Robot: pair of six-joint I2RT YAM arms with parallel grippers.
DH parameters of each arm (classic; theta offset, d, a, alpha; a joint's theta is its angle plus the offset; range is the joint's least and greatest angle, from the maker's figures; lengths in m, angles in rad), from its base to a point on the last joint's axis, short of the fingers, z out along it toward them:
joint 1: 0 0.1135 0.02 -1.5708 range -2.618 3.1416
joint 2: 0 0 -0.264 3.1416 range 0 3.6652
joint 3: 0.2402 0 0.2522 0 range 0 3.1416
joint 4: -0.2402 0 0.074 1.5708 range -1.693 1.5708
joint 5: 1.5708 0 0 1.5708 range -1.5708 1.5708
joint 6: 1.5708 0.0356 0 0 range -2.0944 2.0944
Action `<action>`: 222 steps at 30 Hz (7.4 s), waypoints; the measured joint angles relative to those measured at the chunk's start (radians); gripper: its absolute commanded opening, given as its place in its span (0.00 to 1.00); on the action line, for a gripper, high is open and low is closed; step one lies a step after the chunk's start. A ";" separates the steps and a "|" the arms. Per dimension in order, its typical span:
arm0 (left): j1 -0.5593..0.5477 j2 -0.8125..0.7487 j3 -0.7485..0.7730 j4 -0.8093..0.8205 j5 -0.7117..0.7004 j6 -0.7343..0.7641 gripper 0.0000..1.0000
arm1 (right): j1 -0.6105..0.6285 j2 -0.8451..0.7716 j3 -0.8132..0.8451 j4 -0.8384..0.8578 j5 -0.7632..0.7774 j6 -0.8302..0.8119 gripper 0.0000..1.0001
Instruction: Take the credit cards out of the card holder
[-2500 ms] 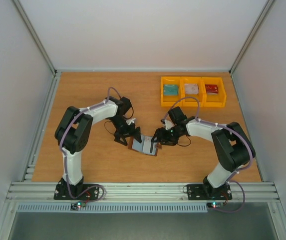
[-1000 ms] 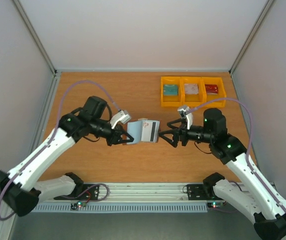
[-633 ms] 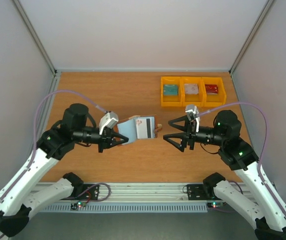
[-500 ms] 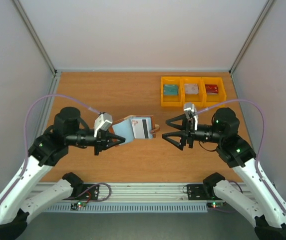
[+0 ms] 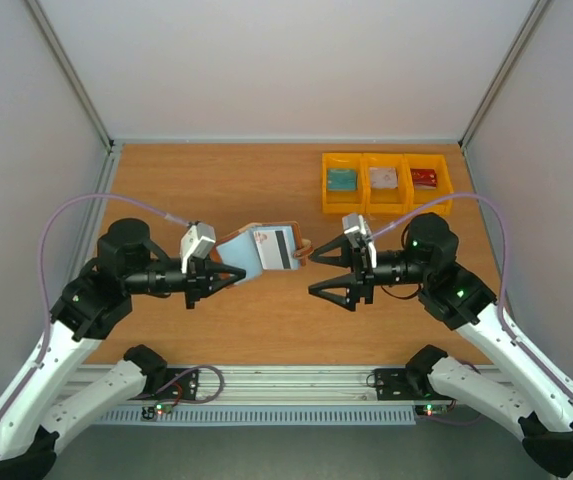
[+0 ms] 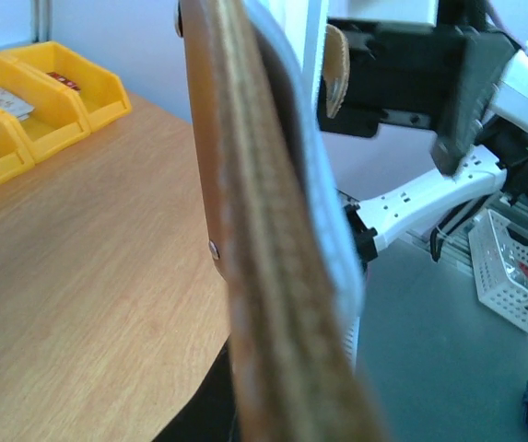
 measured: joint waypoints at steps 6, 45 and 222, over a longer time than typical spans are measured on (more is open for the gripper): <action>0.029 0.020 -0.019 0.047 -0.003 -0.064 0.00 | 0.076 0.030 0.005 -0.066 0.098 -0.089 0.55; 0.069 -0.042 -0.122 0.033 -0.195 -0.070 0.85 | 0.009 0.187 0.071 -0.006 0.027 -0.073 0.01; 0.028 -0.093 -0.377 0.574 0.054 -0.377 1.00 | 0.243 0.293 0.285 -0.336 0.465 -0.212 0.01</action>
